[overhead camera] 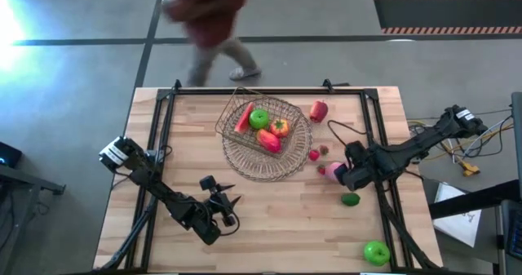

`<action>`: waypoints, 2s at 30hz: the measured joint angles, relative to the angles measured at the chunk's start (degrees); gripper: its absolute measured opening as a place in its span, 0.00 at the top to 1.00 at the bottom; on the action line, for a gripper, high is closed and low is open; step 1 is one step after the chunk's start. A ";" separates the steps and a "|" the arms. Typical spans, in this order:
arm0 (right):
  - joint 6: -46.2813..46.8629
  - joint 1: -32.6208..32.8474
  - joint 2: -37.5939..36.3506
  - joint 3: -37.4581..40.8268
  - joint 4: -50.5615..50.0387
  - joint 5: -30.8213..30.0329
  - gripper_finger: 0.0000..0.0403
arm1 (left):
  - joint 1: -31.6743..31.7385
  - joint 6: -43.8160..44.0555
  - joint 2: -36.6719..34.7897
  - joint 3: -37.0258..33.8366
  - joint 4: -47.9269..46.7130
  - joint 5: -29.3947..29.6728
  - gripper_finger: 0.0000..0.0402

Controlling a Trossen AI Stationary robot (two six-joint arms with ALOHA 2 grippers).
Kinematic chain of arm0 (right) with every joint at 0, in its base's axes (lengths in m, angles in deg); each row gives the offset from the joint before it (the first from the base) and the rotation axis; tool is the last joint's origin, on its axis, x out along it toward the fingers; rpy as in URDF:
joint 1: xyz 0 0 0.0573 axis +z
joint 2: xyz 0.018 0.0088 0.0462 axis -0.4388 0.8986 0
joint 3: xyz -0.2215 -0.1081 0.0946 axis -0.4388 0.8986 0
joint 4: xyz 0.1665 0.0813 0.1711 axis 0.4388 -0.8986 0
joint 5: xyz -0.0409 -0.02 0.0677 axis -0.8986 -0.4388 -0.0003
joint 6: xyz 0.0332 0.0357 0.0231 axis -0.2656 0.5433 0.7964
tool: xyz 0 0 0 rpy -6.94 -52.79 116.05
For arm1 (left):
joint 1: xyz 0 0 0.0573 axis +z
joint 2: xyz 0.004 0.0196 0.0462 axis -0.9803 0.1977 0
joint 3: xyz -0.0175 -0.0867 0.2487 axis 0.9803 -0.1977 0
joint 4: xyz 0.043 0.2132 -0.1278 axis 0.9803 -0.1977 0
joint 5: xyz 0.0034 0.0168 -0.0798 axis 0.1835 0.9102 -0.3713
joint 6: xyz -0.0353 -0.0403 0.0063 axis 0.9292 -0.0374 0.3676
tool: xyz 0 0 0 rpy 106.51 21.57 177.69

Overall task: Build produce basket
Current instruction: Put the pink peach into the gold wire basket

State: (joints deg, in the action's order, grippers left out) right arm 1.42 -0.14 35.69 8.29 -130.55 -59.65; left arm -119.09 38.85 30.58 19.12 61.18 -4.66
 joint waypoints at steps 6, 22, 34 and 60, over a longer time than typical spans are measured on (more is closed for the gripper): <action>-2.07 0.38 -1.48 1.49 2.04 3.20 0.19 | 0.02 0.00 0.00 0.00 0.01 0.01 0.51; -16.78 0.36 -1.33 7.64 36.64 7.94 0.19 | 0.02 -0.24 0.00 0.00 0.02 0.04 0.51; -24.68 0.36 0.93 7.33 44.05 8.97 0.19 | 0.02 -0.26 0.00 0.01 0.02 0.07 0.51; -62.48 -10.55 8.50 -0.37 31.32 12.15 0.19 | 1.52 -0.31 0.00 0.07 0.84 0.02 0.51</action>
State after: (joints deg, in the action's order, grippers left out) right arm -61.06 -10.69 44.19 7.93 -99.22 -47.50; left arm -117.57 38.54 30.58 19.18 62.01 -4.64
